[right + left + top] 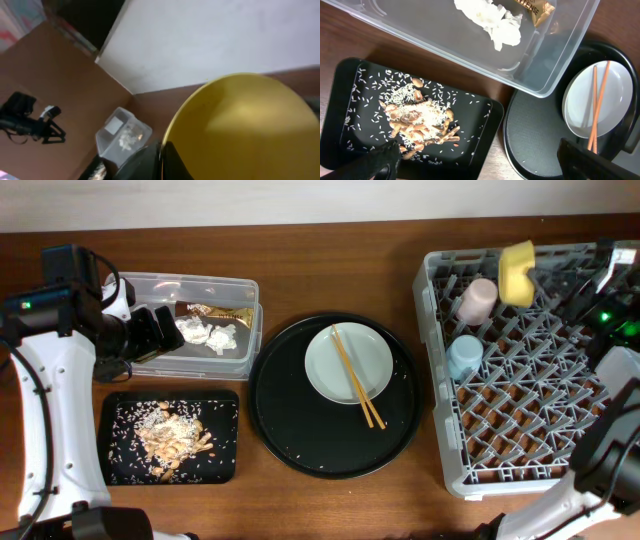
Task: Sort waste into correct bins and load items into the dishwasher rack
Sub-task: 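Carry the yellow bowl right and set it in the dish rack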
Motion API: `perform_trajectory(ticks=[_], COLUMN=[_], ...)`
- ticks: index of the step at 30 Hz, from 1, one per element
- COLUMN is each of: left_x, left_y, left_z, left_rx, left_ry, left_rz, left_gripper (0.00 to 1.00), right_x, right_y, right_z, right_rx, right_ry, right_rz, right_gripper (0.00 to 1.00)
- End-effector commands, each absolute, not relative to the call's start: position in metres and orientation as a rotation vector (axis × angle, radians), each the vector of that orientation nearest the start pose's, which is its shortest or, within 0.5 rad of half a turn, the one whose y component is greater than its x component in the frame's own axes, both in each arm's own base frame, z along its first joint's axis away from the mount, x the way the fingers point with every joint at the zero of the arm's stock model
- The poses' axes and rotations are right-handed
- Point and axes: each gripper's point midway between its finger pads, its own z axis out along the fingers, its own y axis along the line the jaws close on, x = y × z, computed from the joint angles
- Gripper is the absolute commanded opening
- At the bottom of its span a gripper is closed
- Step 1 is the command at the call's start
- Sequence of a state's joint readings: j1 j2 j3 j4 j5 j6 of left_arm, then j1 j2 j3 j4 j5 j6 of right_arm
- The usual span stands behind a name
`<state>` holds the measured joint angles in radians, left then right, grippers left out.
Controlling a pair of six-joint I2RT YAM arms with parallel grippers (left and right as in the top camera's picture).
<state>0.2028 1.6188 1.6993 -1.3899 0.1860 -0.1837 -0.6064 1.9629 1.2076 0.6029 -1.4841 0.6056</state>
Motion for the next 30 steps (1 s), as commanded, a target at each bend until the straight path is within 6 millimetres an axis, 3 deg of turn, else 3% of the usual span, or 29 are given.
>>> perform_trajectory(ticks=[1,6,11,17,22,24,27,30], left_x=[0.333,0.333,0.333,0.333,0.333,0.333,0.333,0.333], left_y=[0.037,0.037,0.037,0.037,0.037,0.037,0.037,0.037], left_z=[0.228,0.228,0.228,0.228,0.228,0.228,0.228,0.228], left_rx=[-0.528,-0.528,-0.528,-0.528,-0.528,-0.528,-0.528,-0.528], left_ry=[2.799,2.799,2.799,2.799,2.799,2.799,2.799,2.799], left_rz=[-0.262,-0.262,-0.262,-0.262,-0.262,-0.262,-0.263,-0.263], left_gripper=[0.99,0.99,0.99,0.99,1.00,0.99,0.99,0.99], right_x=[0.446,0.445,0.446,0.443,0.440,0.434,0.424,0.417], right_y=[-0.111,-0.133,-0.172,-0.189,-0.203,-0.213,-0.231,-0.244], right_z=[0.209,0.198,0.173,0.130,0.128,0.127,0.126,0.126], right_rx=[-0.074,0.000,0.322,0.589,0.629,0.663,0.757,0.828], right_ry=[1.745,1.743,1.781,1.876,1.868,1.858,1.828,1.801], right_rz=[1.311,1.276,1.244,1.157,1.119,1.111,1.122,1.129], right_gripper=[0.04,0.04,0.04,0.04,0.05,0.24,0.29,0.47])
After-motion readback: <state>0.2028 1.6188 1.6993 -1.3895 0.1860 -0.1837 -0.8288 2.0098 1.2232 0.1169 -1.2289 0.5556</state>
